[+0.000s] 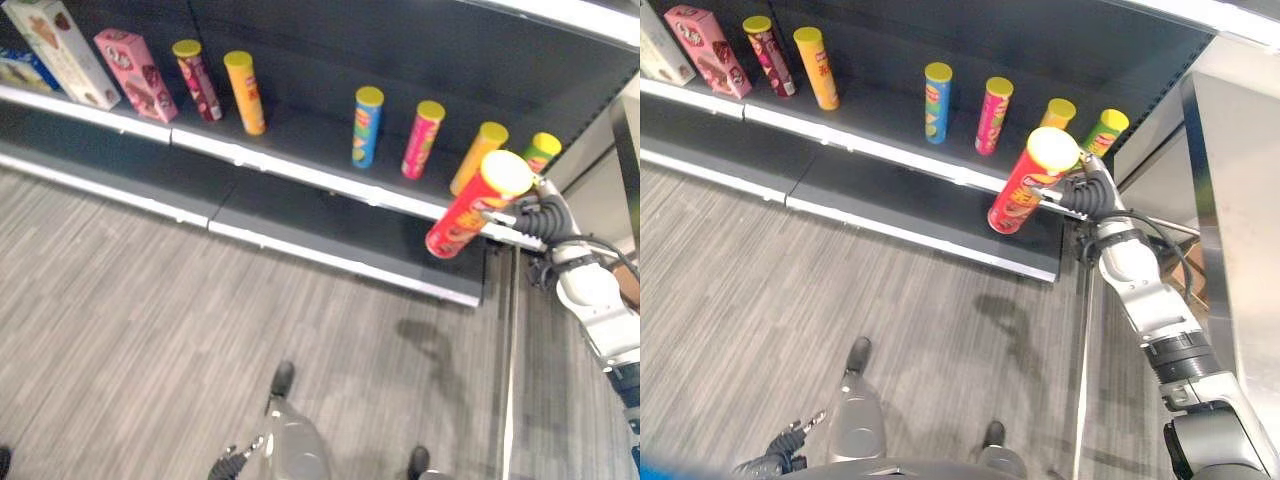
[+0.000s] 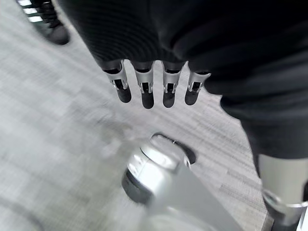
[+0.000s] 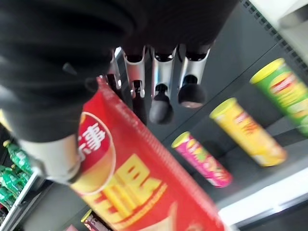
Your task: Put the goods on the table back onto the shelves and tidy them up.
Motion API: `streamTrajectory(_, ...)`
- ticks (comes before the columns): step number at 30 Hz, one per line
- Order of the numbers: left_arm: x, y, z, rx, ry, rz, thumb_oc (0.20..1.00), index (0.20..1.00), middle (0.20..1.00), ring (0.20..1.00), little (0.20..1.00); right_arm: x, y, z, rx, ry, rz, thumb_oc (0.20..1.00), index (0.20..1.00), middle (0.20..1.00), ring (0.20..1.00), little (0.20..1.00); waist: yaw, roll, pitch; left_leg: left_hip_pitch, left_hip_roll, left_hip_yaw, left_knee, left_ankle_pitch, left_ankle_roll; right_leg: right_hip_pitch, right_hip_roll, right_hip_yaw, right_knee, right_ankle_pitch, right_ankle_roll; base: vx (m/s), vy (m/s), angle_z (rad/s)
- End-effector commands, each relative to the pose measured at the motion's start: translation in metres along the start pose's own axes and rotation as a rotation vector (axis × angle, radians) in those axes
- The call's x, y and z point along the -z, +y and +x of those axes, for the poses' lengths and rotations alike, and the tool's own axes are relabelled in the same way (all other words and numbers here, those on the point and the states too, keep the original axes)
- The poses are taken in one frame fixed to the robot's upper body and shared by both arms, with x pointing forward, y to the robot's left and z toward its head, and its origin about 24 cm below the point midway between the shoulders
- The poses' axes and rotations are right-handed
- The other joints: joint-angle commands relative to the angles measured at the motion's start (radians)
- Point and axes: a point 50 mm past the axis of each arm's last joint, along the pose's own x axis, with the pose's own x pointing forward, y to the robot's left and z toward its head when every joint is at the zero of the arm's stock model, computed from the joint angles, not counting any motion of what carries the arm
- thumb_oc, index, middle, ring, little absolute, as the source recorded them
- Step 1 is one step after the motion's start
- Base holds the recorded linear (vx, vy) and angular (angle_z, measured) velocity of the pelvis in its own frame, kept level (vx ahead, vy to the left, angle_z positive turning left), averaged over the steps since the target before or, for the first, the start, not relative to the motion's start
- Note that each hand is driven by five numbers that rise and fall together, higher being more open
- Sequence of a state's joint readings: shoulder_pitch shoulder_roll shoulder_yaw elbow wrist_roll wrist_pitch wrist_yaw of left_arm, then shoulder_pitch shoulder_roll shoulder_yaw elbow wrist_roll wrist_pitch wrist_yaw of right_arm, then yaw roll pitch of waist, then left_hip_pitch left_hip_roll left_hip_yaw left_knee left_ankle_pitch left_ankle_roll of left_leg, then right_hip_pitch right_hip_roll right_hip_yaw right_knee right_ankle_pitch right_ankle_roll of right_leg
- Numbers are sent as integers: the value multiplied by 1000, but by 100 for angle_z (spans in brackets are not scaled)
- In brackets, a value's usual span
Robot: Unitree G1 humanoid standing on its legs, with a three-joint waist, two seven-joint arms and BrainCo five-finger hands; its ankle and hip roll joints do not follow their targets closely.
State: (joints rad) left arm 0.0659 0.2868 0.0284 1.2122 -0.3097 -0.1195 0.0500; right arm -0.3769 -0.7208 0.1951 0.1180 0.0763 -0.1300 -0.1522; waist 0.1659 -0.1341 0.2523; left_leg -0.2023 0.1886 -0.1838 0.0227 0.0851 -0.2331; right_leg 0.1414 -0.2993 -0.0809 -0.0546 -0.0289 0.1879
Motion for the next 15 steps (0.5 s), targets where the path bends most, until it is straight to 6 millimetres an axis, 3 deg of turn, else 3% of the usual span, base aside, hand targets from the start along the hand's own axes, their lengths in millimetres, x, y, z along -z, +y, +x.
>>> streamTrajectory(1,0,14,-2,-25,-21,99,1000,1000,1000,1000,1000,-19,-21,8,64,-99,-17,200,200,200,200,200,1,23,-115,30,11,40,-100,23,91,-75,2,61,144,93,1,127,703,0)
streamTrajectory(2,-11,20,0,-36,-52,106,1000,1000,1000,1000,1000,-22,-19,15,85,-108,-9,200,200,200,200,200,3,15,-99,36,-26,79,-105,13,119,-126,-31,56,161,238,1,-4,454,-5)
streamTrajectory(4,-15,23,0,-45,-64,117,1000,1000,1000,1000,1000,-25,-20,20,107,-120,19,200,200,200,200,200,6,14,-91,39,-47,107,-110,3,143,-133,-43,27,151,282,6,-21,447,-31)
streamTrajectory(7,-15,22,0,-33,-60,134,1000,1000,1000,1000,1000,-23,-25,21,124,-112,11,200,200,200,200,200,-6,19,-93,39,-68,113,-110,-13,160,-147,1,51,153,270,-9,15,244,-7)
streamTrajectory(8,-15,22,0,-32,-55,143,1000,1000,1000,1000,1000,-24,-28,21,126,-115,8,200,200,200,200,200,-13,22,-97,40,-85,118,-110,-16,169,-154,35,67,144,252,-12,57,219,15)
streamTrajectory(11,-15,19,1,-18,-53,155,1000,1000,1000,1000,1000,-24,-31,20,126,-116,-4,200,200,200,200,200,-18,33,-101,49,-114,125,-110,-26,179,-168,126,67,102,141,-28,89,268,6)
streamTrajectory(12,-18,12,2,4,-65,155,1000,1000,1000,1000,1000,-25,-31,21,127,-122,-2,200,200,200,200,200,-21,37,-89,67,-131,127,-110,-38,183,-207,207,55,80,74,-46,86,223,-9)
streamTrajectory(15,-21,2,1,30,-87,120,1000,1000,1000,1000,1000,-26,-22,25,111,-129,26,200,200,200,200,200,-26,32,-61,106,-171,124,-110,-47,193,-260,282,28,53,89,-55,75,115,5)
